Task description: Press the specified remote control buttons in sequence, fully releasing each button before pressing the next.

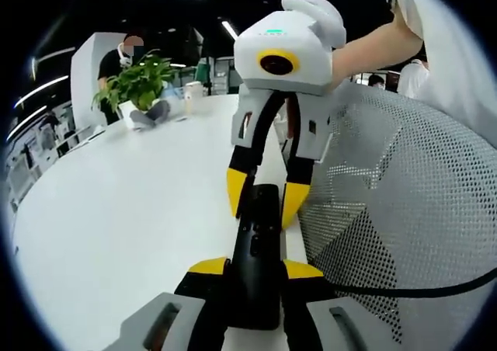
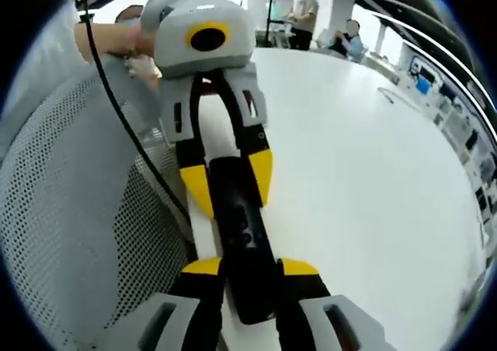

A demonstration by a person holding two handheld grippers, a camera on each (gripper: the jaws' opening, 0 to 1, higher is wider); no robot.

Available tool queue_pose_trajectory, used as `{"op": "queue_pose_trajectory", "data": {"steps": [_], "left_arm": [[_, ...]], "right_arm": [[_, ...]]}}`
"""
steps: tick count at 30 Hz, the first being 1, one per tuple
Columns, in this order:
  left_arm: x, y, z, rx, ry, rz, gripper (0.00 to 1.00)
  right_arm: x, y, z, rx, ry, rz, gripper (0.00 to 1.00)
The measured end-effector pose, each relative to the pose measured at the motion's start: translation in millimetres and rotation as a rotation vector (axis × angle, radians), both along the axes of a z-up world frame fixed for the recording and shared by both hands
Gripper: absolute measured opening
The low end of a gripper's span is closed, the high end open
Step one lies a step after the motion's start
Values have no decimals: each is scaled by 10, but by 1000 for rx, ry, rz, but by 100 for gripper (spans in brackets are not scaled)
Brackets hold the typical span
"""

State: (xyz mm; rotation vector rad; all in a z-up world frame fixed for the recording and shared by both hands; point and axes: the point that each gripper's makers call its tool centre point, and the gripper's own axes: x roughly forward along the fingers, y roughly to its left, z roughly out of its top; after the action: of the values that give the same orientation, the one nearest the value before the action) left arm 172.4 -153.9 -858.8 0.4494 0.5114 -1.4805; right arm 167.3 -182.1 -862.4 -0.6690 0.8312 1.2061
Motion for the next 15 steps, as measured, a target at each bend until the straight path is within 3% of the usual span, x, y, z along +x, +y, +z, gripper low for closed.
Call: {"op": "queue_pose_trajectory", "data": {"steps": [1,3,10,15], "left_arm": [[4,-7,0,8,4,10,25],[13,-15,14,3,70,72,25],[94,32,33,51,100,147,30],[110,-19,251,-42,122,197,41]], "right_arm": [[-6,3,-2,2,-9,18,22],[1,-4,-4,14,-9,11,22],[28,54,0,74,-25,-25,21],[51,69,-8,85,-30,-42,21]]}}
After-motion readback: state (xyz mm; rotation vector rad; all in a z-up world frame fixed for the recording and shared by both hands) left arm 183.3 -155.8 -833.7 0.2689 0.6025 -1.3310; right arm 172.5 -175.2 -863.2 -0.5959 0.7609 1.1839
